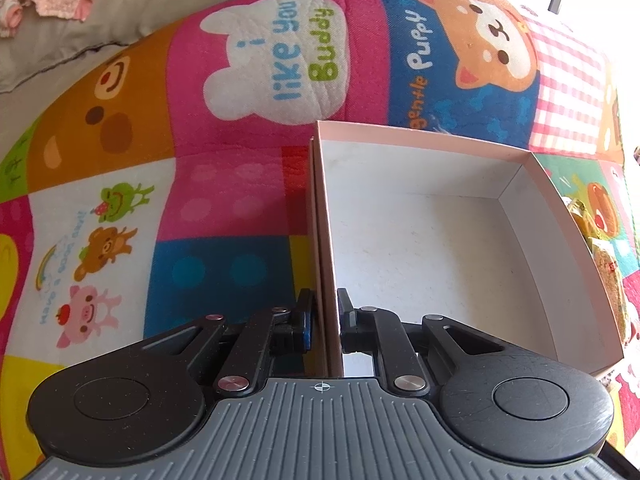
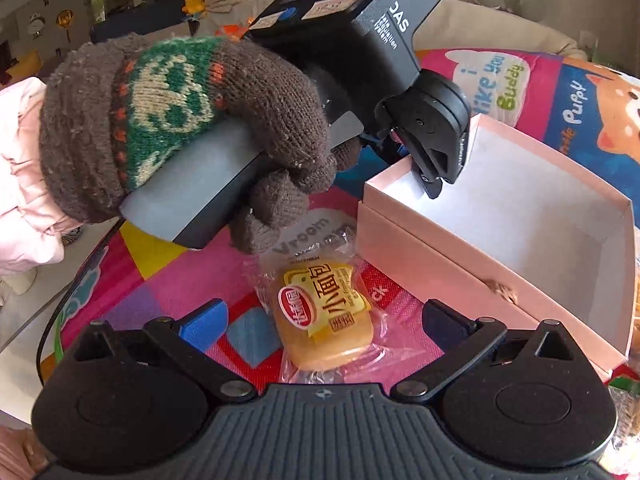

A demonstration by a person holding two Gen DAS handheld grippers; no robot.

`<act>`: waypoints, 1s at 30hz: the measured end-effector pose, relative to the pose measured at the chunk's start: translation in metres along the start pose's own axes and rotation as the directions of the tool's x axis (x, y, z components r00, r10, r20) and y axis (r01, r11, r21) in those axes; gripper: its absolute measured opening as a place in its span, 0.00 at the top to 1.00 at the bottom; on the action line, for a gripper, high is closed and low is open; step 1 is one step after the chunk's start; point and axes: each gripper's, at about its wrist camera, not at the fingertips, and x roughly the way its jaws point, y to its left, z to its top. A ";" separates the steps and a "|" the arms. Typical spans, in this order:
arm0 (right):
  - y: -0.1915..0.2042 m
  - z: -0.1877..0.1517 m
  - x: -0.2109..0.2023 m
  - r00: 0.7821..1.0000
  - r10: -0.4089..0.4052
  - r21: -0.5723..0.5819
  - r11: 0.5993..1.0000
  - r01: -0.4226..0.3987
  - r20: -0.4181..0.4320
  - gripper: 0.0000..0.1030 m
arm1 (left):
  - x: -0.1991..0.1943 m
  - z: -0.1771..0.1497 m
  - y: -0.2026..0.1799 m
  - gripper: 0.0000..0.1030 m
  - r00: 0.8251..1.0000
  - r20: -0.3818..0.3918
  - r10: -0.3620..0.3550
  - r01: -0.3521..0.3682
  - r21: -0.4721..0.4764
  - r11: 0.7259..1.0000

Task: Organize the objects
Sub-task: 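Grasp the pink box wall with the left tool while the right tool grasps the yellow bun, then carry the yellow bun into the pink box and open the right tool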

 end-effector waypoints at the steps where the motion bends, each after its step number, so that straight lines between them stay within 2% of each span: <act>1: 0.001 0.002 0.006 1.000 -0.003 -0.003 1.000 0.003 -0.008 0.00 | 0.000 0.000 0.000 0.87 1.000 0.002 0.000 0.000 0.001 1.000; 2: 0.003 0.003 0.011 1.000 0.000 0.000 1.000 0.000 -0.017 0.04 | 0.000 0.000 0.000 0.87 1.000 0.003 0.000 0.000 0.002 1.000; 3: 0.004 0.004 0.013 1.000 0.009 0.005 1.000 -0.009 -0.029 0.14 | 0.000 0.000 0.000 0.87 1.000 0.004 0.001 -0.001 0.002 1.000; 4: 0.006 0.005 0.017 0.999 0.004 0.008 1.000 -0.003 -0.042 0.19 | 0.001 -0.001 0.000 0.87 1.000 0.006 0.001 -0.001 0.003 1.000; 6: 0.008 0.004 0.010 0.997 0.002 0.005 1.000 -0.002 -0.074 0.43 | 0.001 -0.002 -0.001 0.87 1.000 0.011 0.002 -0.002 0.005 1.000; 9: 0.005 -0.006 -0.015 0.994 -0.011 0.029 0.999 0.014 -0.108 0.45 | 0.000 -0.004 -0.001 0.87 1.000 0.021 0.002 -0.002 0.004 1.000; 14: -0.006 -0.042 -0.076 0.983 -0.080 0.127 0.987 0.101 -0.165 0.46 | -0.003 -0.010 0.000 0.86 0.999 0.034 -0.003 0.004 -0.012 1.000; 17: -0.013 -0.047 -0.114 0.982 -0.119 0.205 0.968 0.147 -0.146 0.46 | -0.006 -0.015 0.001 0.85 0.999 0.041 -0.014 0.015 -0.021 1.000; 19: -0.026 -0.031 -0.129 0.987 -0.128 0.264 0.953 0.148 -0.093 0.46 | -0.007 -0.018 0.002 0.84 0.999 0.047 -0.021 0.023 -0.029 0.999; 22: -0.050 0.003 -0.153 0.990 -0.139 0.332 0.936 0.118 0.038 0.46 | -0.009 -0.020 0.002 0.84 0.998 0.050 -0.025 0.027 -0.040 0.999; 27: -0.084 0.095 -0.140 0.954 -0.216 0.368 0.921 0.128 0.209 0.45 | -0.010 -0.023 0.000 0.84 0.999 0.052 -0.016 0.018 -0.040 0.999; 28: -0.092 0.111 -0.135 0.950 -0.222 0.370 0.920 0.130 0.218 0.41 | -0.011 -0.023 0.000 0.84 0.999 0.052 -0.015 0.017 -0.045 0.999; 29: -0.098 0.122 -0.127 0.945 -0.243 0.379 0.914 0.147 0.220 0.28 | -0.011 -0.024 0.000 0.84 0.999 0.052 -0.013 0.015 -0.049 0.999; 30: -0.104 0.133 -0.116 0.935 -0.281 0.395 0.901 0.179 0.218 0.24 | -0.012 -0.025 0.000 0.84 0.999 0.052 -0.011 0.014 -0.051 0.999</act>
